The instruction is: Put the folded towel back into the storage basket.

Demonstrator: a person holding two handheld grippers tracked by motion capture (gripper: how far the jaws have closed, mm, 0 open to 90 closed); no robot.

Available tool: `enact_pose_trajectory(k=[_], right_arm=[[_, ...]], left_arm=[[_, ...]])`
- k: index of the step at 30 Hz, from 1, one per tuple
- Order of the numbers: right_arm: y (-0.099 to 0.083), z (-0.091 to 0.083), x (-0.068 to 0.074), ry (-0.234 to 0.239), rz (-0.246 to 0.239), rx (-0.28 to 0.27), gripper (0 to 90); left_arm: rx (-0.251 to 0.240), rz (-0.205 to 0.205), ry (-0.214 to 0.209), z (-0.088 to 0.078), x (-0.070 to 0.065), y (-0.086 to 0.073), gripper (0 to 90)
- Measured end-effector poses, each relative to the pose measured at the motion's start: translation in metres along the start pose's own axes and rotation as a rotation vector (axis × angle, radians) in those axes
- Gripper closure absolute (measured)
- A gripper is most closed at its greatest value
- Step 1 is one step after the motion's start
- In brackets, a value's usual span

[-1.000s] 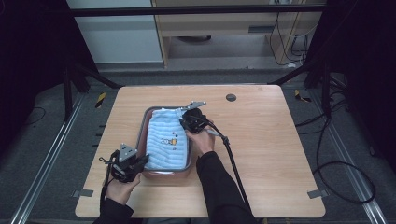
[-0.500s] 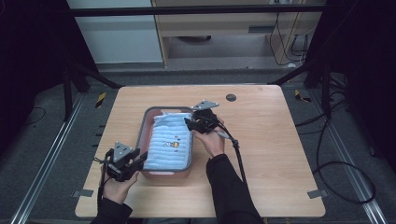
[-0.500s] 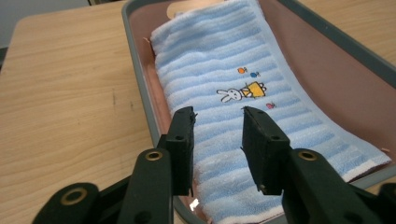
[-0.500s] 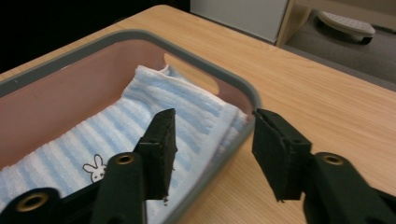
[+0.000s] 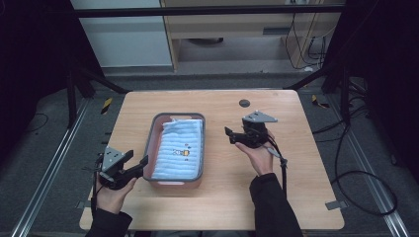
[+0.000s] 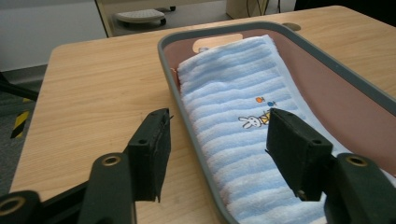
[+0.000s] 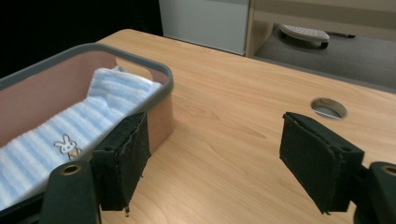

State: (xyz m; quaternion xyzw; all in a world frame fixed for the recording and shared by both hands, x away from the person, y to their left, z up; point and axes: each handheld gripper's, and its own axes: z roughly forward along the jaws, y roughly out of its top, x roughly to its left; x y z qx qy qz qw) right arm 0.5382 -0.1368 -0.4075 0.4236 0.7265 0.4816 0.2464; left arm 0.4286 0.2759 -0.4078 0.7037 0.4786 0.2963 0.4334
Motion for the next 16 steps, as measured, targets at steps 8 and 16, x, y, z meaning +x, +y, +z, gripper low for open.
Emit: enact_pose_trajectory(k=[8,16], right_arm=[[-0.024,-0.032,-0.029,-0.038,0.026,0.004,23.5],[-0.049,-0.054,-0.046,-0.056,0.044,0.011,26.1]], left_arm=[[-0.014,-0.001,0.013,-0.001,0.018,-0.003,35.2],[-0.008,-0.021,0.05,-0.002,0.037,-0.009,35.4]])
